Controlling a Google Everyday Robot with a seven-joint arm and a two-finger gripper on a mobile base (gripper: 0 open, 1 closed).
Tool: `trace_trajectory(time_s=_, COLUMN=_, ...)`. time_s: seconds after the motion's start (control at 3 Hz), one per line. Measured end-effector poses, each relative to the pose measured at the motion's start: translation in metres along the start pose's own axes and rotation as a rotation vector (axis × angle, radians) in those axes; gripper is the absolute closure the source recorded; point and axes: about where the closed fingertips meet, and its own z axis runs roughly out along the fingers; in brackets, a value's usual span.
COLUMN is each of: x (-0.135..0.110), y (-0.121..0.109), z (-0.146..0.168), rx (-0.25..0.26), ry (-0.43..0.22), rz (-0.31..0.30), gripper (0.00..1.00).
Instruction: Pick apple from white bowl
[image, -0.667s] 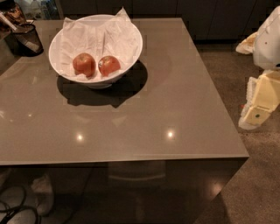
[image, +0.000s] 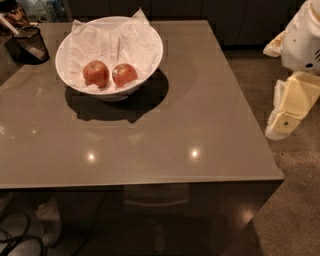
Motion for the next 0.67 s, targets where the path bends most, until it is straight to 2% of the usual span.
trace_trajectory(time_s=0.33, x=-0.044, y=-0.0304, z=0.0156, rx=-0.05, ry=0.025, rz=-0.045, gripper=0.0)
trace_trajectory(time_s=0.67, x=-0.0487, y=-0.0337, z=0.0157, rx=-0.034, ry=0.012, rz=-0.049, gripper=0.0)
